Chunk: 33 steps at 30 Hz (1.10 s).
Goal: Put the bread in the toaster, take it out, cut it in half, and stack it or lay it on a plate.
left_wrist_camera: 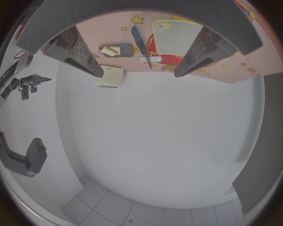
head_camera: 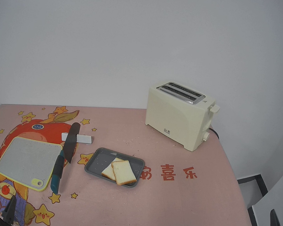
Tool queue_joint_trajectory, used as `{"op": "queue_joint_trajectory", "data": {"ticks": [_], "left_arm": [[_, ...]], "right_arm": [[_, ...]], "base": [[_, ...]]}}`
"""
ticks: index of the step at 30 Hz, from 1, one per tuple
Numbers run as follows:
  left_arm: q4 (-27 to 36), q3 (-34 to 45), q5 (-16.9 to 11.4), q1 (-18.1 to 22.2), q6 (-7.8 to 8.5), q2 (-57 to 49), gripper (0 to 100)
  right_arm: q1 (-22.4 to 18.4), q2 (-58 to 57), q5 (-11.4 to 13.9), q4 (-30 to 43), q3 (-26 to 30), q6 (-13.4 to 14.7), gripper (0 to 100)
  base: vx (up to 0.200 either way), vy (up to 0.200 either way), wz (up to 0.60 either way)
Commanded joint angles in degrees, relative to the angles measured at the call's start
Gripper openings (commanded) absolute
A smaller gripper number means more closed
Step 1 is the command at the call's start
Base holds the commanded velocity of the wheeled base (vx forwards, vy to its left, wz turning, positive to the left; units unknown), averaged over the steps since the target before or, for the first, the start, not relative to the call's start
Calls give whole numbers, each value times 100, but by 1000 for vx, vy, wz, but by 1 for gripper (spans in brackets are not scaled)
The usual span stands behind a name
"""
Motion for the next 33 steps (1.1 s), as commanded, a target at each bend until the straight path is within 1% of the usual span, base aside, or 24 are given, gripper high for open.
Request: {"op": "queue_joint_trajectory", "data": {"ticks": [1, 2, 5, 7, 8, 9, 10, 11, 12, 13, 14, 15, 16, 18, 20, 21, 22, 23, 24, 29, 30, 33], "left_arm": [[97, 101, 534, 93, 233, 40, 100], [114, 101, 499, 93, 233, 40, 100], [123, 101, 481, 154, 251, 32, 100], [132, 101, 455, 198, 312, 23, 100], [150, 101, 446, 207, 409, 23, 100], [150, 101, 446, 207, 409, 23, 100], [158, 101, 437, 216, 409, 40, 100], [158, 101, 437, 251, 409, 58, 100], [158, 101, 437, 356, 409, 67, 100], [158, 101, 446, 471, 409, 67, 100], [158, 101, 446, 594, 409, 58, 100], [150, 101, 446, 840, 409, 14, 100], [150, 101, 446, 910, 409, -12, 100], [141, 101, 419, 928, 427, -100, 100], [185, 101, 296, 901, 523, -215, 100], [299, 101, 15, 822, 717, -478, 100], [334, 101, -99, 805, 805, -549, 100], [343, 101, -275, 805, 901, -505, 100], [334, 101, -284, 805, 928, -443, 100], [317, 101, -292, 805, 989, -434, 100], [317, 101, -292, 796, 954, -434, 100], [317, 101, -275, 796, 919, -434, 100]], "right_arm": [[-11, -93, -633, 258, 92, -238, 100], [-2, -93, -721, 539, 31, -299, 100], [-2, -93, -694, 372, 75, -317, 100], [-11, -93, -686, 355, 84, -334, 100], [-11, -93, -677, 364, 75, -369, 100], [-11, -93, -677, 364, 75, -369, 100], [-11, -93, -598, 364, 75, -457, 100], [-11, -93, -466, 355, 84, -501, 100], [-2, -93, -299, 346, 84, -536, 100], [-2, -93, -211, 337, 84, -563, 100], [-2, -93, -167, 337, 84, -580, 100], [-2, -93, -167, 328, 84, -589, 100], [-2, -93, -167, 328, 92, -589, 100], [-2, -93, -167, 328, 84, -589, 100], [-2, -93, -167, 328, 84, -589, 100], [-2, -93, -167, 328, 84, -580, 100], [-2, -93, -167, 328, 92, -580, 100], [-2, -93, -158, 337, 92, -589, 100], [-2, -93, -158, 337, 92, -589, 100], [-2, -93, -158, 337, 92, -589, 100], [-2, -93, -158, 337, 92, -589, 100], [-2, -93, -167, 337, 92, -572, 100]], "base": [[0, 0, 0], [0, 0, 0], [0, 0, 0], [0, 0, 0], [0, 0, 0], [0, 0, 0], [0, 0, 0], [0, 0, 0], [0, 0, 0], [0, 0, 0], [0, 0, 0], [0, 0, 0], [0, 0, 0], [0, 0, 0], [0, 0, 0], [0, 0, 0], [0, 0, 0], [0, 0, 0], [0, 0, 0], [0, 0, 0], [0, 0, 0], [0, 0, 0]]}}
